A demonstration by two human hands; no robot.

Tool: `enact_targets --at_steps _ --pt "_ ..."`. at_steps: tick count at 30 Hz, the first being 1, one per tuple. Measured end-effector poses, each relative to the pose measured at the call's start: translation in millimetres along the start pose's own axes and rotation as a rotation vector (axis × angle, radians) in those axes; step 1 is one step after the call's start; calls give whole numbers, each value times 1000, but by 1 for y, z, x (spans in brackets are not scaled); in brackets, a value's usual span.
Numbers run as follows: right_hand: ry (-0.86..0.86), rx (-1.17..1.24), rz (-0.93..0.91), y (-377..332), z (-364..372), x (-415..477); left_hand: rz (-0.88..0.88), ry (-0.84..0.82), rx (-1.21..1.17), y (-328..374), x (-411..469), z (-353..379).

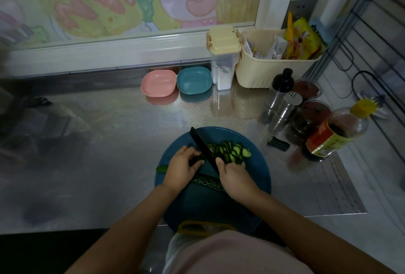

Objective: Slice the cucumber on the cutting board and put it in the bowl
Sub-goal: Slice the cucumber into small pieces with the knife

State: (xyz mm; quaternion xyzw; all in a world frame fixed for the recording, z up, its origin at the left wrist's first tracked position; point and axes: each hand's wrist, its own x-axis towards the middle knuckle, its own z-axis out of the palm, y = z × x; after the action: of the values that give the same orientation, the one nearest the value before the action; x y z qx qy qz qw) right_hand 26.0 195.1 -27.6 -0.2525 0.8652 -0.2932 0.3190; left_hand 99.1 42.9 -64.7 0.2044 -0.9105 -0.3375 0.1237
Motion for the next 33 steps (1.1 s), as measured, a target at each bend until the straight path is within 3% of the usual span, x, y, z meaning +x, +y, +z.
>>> enact_targets --at_steps 20,33 --pt "6 144 15 -4 -8 -5 -15 35 -34 -3 1 2" --pt "11 -57 -18 1 9 1 -14 34 -33 -2 0 3"
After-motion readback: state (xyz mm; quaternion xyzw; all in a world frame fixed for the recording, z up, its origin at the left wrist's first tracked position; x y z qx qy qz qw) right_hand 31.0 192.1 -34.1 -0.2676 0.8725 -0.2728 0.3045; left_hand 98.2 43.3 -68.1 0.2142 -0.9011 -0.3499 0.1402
